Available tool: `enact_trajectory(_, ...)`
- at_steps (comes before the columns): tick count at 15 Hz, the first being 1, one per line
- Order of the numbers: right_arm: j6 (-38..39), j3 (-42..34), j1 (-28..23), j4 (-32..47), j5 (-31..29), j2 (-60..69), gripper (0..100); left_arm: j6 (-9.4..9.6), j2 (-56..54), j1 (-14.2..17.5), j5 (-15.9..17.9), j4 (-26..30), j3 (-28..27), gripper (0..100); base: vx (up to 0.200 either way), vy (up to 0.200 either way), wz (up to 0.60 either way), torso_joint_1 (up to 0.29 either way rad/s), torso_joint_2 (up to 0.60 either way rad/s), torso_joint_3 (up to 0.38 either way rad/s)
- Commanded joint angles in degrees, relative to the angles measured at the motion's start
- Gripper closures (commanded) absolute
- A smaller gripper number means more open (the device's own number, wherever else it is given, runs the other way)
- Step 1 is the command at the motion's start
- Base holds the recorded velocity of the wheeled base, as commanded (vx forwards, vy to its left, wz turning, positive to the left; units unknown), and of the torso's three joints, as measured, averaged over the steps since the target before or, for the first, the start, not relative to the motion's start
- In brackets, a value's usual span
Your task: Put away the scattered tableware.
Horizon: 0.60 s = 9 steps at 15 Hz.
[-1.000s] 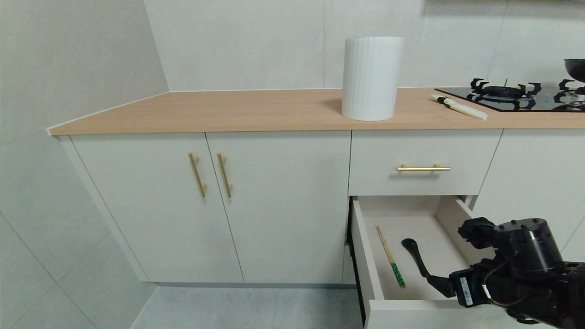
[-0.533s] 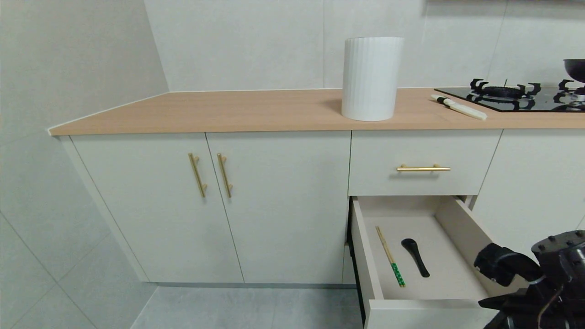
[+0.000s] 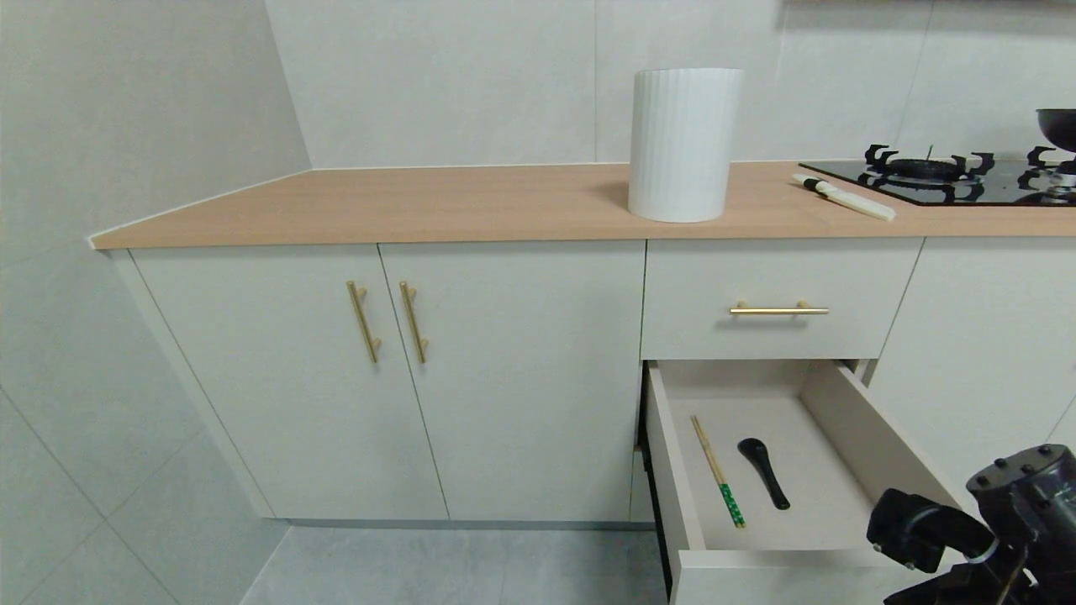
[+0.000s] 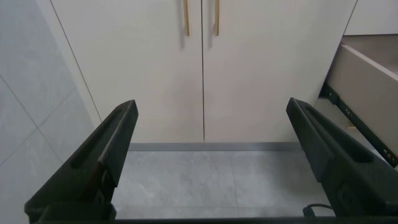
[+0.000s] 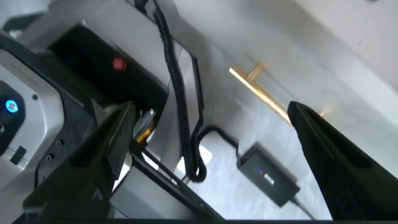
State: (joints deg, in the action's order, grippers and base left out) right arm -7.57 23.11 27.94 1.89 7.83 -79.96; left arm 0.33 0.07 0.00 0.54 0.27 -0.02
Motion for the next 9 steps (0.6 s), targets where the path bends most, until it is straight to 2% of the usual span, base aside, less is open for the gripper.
enact_trajectory(1,0.1,0.18,-0.52,-0.48,-0.18,-4.24,0,0.02,0.01,0.0,-0.01,0.0,-0.06,0,0.0,0.0,0.0,0.0,0.0,0.0)
enact_trajectory(5,0.36,1.67,-3.24,-0.83,-4.05,-8.55,0,0.02,0.01,0.0,-0.01,0.0,0.02,0,0.0,0.0,0.0,0.0,0.0,0.0)
enact_trajectory(9,9.86,6.24,-4.12,-0.83,-9.41,-14.61,0,0.02,0.01,0.0,-0.01,0.0,0.02,0,0.0,0.0,0.0,0.0,0.0,0.0)
